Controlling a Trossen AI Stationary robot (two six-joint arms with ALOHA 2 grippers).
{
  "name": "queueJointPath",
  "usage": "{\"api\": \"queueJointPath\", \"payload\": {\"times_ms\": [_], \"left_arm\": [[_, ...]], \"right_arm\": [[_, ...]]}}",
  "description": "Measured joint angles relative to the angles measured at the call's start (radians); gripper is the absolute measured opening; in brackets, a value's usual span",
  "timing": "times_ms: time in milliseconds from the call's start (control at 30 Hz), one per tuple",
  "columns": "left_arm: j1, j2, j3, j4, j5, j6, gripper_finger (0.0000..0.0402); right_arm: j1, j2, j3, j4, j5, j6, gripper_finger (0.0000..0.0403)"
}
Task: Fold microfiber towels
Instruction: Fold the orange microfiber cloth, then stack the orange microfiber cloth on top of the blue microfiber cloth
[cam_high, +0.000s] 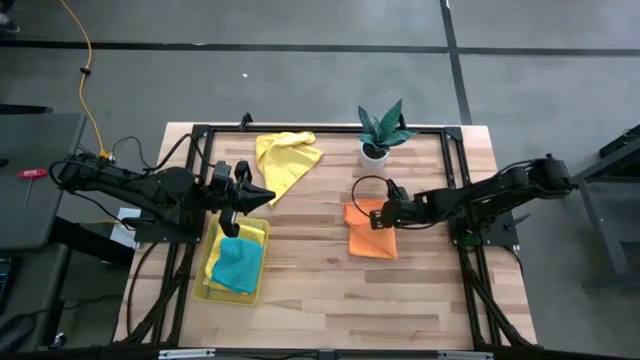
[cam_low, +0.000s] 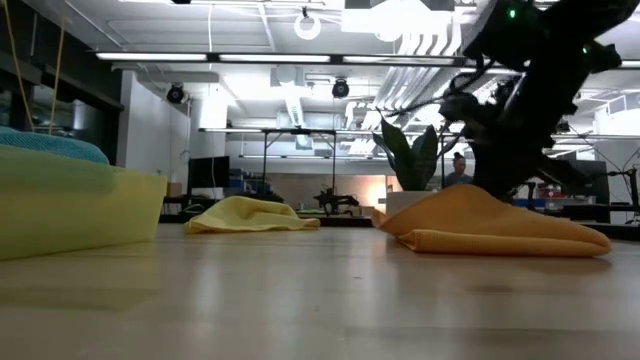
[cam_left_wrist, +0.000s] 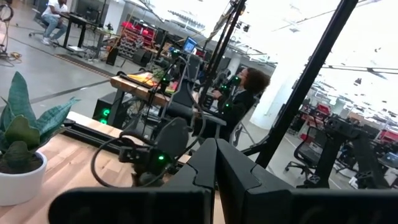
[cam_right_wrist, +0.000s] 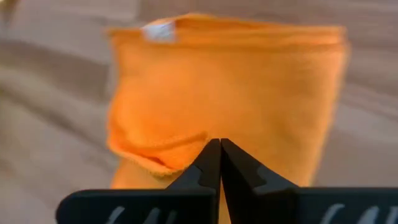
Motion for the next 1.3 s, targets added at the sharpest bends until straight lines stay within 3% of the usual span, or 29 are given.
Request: {"api": "queueJointPath", "payload": {"times_ms": [433, 667, 800, 900, 1033, 1167, 1300], "left_arm": [[0.000, 0.000, 0.000, 0.000, 0.000, 0.004, 0.0000], [0.000, 0.000, 0.000, -0.001, 0.000, 0.004, 0.0000], [0.000, 0.000, 0.000, -0.001, 0.000, 0.001, 0.0000], [0.000, 0.000, 0.000, -0.003, 0.000, -0.004, 0.0000], [0.000, 0.000, 0.000, -0.008, 0.005, -0.005, 0.0000], [0.000, 0.000, 0.000, -0.017, 0.005, -0.005, 0.0000], [0.000, 0.000, 0.000, -0.023, 0.007, -0.005, 0.0000]], "right_arm": [[0.163, 0.053, 0.079, 0.036, -0.131, -0.028, 0.0000], [0.223, 0.155, 0.079, 0.231, -0.129, 0.001, 0.0000], [0.228, 0.116, 0.083, 0.262, -0.043, -0.032, 0.0000], [0.228, 0.052, 0.105, 0.200, 0.009, -0.076, 0.0003], [0.220, -0.024, 0.147, -0.020, 0.046, -0.094, 0.0025], [0.219, -0.047, 0.171, -0.250, 0.049, -0.063, 0.0077], [0.219, -0.040, 0.125, -0.332, 0.016, 0.061, 0.0147]]}}
